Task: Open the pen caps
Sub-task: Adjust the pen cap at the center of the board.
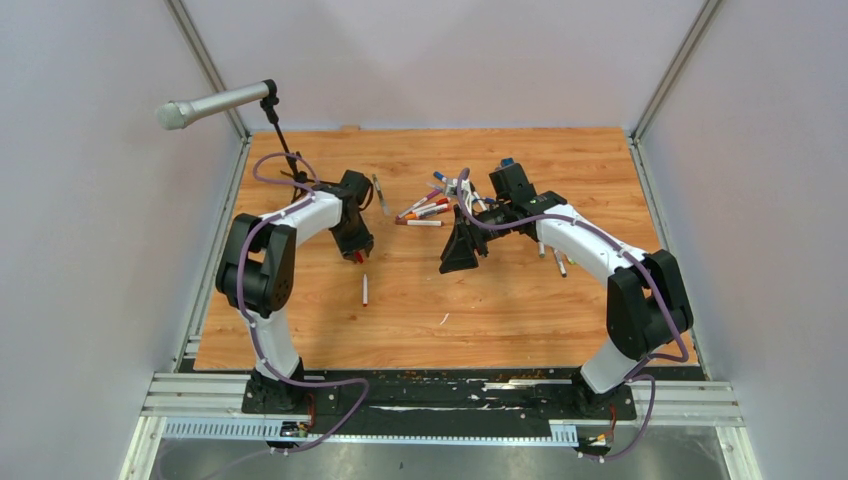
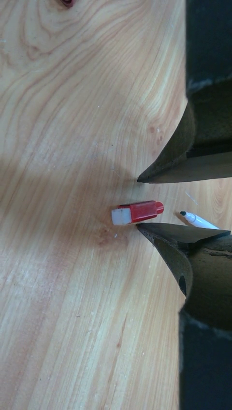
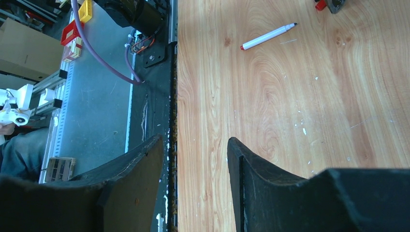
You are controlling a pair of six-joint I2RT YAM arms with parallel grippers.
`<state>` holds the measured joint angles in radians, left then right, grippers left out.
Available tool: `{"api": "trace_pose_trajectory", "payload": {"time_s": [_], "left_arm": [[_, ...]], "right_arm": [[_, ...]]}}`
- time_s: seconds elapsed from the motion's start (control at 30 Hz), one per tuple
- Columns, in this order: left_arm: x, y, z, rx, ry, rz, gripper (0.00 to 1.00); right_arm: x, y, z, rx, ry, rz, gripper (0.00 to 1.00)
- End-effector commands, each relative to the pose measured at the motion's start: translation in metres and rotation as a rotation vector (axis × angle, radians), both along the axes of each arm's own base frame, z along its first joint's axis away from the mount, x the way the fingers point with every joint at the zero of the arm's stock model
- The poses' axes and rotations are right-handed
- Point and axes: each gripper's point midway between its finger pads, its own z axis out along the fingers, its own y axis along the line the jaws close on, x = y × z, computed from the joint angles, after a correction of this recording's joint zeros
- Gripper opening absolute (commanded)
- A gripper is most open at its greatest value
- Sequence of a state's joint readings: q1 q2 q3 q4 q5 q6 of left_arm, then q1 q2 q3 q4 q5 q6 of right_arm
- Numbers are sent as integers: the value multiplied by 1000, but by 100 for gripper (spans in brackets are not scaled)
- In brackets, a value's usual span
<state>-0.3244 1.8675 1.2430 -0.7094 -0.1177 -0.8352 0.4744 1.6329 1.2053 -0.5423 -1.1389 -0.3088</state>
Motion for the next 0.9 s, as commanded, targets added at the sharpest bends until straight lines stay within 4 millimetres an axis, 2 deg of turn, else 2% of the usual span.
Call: {"api": "trace_pose_trajectory", "payload": {"time_s": [0.0,0.17,0.3,0.4,0.53,0.6,0.87], "left_arm": [[10,8,1,21,-22,55,42],[17,8,1,42,-6,-24,28],[13,14,-2,85,29,-110,17],[10,15,-3,83,31,-183,15],[8,-1,-3,10,18,-306,16],[7,-2,-3,9,15,-344,16],[8,-5,-2,2,6,-388,18]], "right_arm": [[-2,0,17,56,-44,26,52],[-1,-1,17,54,-43,22,52],[0,-1,16,55,-42,22,52],[0,-1,15,54,-39,22,52],[0,-1,14,51,-40,21,52],[1,-1,14,49,-41,21,52],[1,-1,11,44,-41,22,52]]}}
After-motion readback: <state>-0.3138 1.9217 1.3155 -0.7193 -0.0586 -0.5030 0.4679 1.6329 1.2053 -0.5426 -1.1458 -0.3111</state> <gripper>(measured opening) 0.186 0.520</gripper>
